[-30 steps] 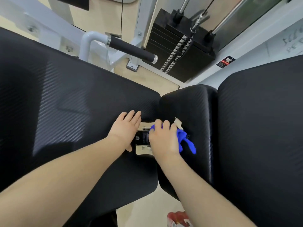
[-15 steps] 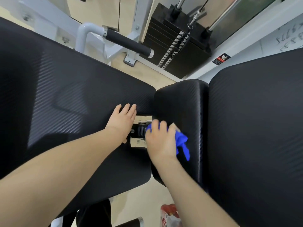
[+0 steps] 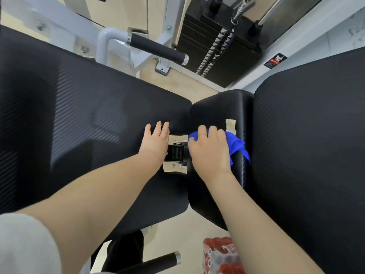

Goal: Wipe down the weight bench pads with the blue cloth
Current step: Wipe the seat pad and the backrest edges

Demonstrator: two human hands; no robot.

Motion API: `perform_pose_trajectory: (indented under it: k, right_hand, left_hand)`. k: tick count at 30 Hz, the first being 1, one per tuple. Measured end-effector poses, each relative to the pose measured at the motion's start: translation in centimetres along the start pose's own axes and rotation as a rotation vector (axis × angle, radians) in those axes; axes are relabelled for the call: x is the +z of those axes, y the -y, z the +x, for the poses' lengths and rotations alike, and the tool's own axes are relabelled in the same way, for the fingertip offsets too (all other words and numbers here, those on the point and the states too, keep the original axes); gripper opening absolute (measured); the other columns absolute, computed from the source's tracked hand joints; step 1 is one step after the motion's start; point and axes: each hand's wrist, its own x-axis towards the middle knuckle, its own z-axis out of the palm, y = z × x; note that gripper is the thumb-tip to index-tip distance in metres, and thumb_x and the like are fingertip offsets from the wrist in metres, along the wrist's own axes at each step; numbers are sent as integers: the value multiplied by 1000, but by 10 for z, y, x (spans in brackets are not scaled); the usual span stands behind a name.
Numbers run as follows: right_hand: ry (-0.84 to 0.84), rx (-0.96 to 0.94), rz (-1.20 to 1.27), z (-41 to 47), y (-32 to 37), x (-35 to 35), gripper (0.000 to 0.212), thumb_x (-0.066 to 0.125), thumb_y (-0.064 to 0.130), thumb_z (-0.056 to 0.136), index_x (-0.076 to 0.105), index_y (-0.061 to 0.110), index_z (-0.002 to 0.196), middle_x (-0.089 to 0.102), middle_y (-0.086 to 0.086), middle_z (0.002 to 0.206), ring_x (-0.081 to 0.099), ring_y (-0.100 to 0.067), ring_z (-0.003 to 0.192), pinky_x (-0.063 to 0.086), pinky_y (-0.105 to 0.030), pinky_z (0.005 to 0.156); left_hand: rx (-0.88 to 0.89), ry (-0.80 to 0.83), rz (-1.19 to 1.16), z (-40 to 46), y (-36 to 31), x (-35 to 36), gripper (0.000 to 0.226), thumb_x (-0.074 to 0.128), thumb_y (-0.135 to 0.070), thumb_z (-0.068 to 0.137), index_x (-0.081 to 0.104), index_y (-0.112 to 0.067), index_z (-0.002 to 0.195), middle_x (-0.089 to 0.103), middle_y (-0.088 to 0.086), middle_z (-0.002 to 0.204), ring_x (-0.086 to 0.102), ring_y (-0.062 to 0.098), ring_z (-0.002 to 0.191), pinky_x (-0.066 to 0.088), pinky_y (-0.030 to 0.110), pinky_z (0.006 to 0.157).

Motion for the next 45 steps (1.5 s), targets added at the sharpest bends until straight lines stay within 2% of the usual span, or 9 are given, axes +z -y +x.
perform_pose_trajectory:
  k: [3, 12, 19, 25, 29, 32, 36, 40, 45]
  right_hand:
    - [159, -48, 66, -14, -2, -1, 25, 39, 8, 89, 58, 14, 105, 46, -7, 102, 28, -24, 80, 26, -35, 71]
    - [-125, 192, -15, 17, -5, 1, 22, 46, 8, 74, 64, 19, 77, 59, -5, 89, 48, -23, 72, 37, -33, 63]
    - [258, -110, 103, -38, 30, 14, 25, 43, 11, 91, 53, 12, 115, 44, -10, 111, 42, -26, 95, 27, -34, 71]
    - [-21, 205, 95, 16, 0, 1, 19, 43, 6, 87, 57, 13, 98, 48, -9, 107, 41, -26, 88, 28, -36, 72]
    - [-63, 201, -86, -3, 35, 28, 26, 41, 7, 73, 63, 22, 73, 55, 1, 83, 48, -19, 70, 31, -31, 60]
    - [-4, 28, -37, -41, 60, 53, 36, 32, 7, 81, 63, 20, 93, 53, -3, 97, 48, -22, 81, 31, -32, 65]
    - [221, -95, 15, -79, 74, 50, 25, 43, 11, 91, 58, 15, 110, 46, -8, 112, 42, -26, 95, 27, -34, 72]
    - [92, -35, 5, -40, 49, 33, 26, 42, 13, 91, 61, 16, 109, 50, -6, 111, 45, -27, 99, 33, -36, 82]
    - [43, 163, 47, -29, 52, 35, 21, 43, 11, 89, 60, 14, 102, 47, -6, 109, 42, -25, 91, 28, -35, 72]
  left_hand:
    - [6, -17, 2, -2, -1, -4, 93, 53, -40, 89, -10, -2, 146, -12, 15, 158, -5, 33, 146, 11, 50, 118]
    - [21, -21, -29, 3, 4, 6, 107, 66, -41, 80, -10, -6, 148, -14, 10, 158, -7, 29, 147, 7, 47, 119]
    - [28, -19, -77, 5, 9, 9, 118, 73, -42, 73, -12, -8, 147, -18, 7, 158, -12, 27, 146, 0, 46, 118]
    - [0, -46, -106, 11, 3, 13, 119, 77, -37, 71, -10, -9, 148, -17, 6, 158, -12, 27, 146, 1, 46, 118]
    - [-1, -161, -222, -3, -10, 17, 87, 63, -18, 84, 7, -7, 148, -4, 11, 159, -3, 30, 146, 9, 47, 119]
    - [28, -292, -268, -30, -27, 42, 63, 51, -8, 89, 21, -8, 145, 7, 13, 157, 1, 31, 146, 12, 47, 118]
    - [46, -265, -234, -60, -29, 74, 63, 41, -29, 97, 11, -9, 148, 2, 10, 159, -3, 30, 147, 6, 45, 119]
    - [94, -133, -109, -56, -24, 77, 115, 56, -68, 73, -5, -5, 148, -12, 12, 158, -10, 32, 146, 0, 48, 118]
    - [79, -134, -78, -53, -27, 80, 117, 58, -67, 72, -6, -6, 148, -13, 11, 158, -11, 31, 146, 0, 49, 118]
